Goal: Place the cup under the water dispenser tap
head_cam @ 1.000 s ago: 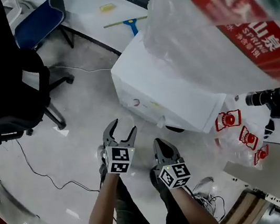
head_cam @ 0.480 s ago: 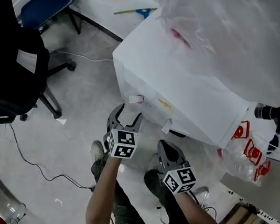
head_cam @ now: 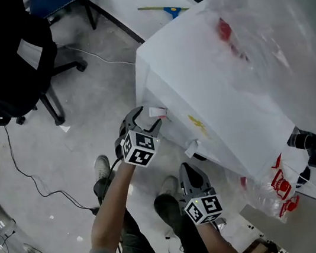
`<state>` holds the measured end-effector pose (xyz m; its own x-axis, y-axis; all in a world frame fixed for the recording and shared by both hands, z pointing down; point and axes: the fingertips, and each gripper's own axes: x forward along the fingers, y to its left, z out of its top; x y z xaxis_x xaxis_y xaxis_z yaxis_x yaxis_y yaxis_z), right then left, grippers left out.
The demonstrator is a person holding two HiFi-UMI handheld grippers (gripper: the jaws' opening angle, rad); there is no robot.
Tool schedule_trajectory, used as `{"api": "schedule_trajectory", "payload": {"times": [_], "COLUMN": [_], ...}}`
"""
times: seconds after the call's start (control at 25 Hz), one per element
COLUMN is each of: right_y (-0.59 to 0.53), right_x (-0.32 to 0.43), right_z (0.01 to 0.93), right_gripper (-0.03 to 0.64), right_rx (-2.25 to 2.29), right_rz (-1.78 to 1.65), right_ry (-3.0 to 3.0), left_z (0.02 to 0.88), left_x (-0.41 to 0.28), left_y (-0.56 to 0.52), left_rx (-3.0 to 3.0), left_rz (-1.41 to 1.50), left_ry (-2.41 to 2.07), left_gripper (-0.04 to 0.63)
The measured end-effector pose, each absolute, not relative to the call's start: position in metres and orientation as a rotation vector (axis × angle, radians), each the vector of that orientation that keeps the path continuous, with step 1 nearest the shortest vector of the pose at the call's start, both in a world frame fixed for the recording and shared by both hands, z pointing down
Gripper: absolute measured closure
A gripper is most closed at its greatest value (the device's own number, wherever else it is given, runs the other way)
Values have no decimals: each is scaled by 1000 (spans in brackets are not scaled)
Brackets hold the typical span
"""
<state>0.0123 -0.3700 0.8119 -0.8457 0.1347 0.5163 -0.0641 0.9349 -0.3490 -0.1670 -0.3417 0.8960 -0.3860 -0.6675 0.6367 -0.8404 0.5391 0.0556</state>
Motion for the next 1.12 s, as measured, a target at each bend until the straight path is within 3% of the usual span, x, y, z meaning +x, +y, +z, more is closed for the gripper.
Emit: {"api": "schedule_trajectory", "payload": {"times": [1.12], "right_y": [-376], "right_x": [19], "right_z": [799], "right_gripper": [604], "right_rx": [-11], "right_rz": [491], "right_ry": [-2526], "left_z": [874], "left_x": [-153], "left_y": [-334], "left_rx": [1234], "left_rz": [327], "left_ry": [-2151], "left_gripper": [261]}}
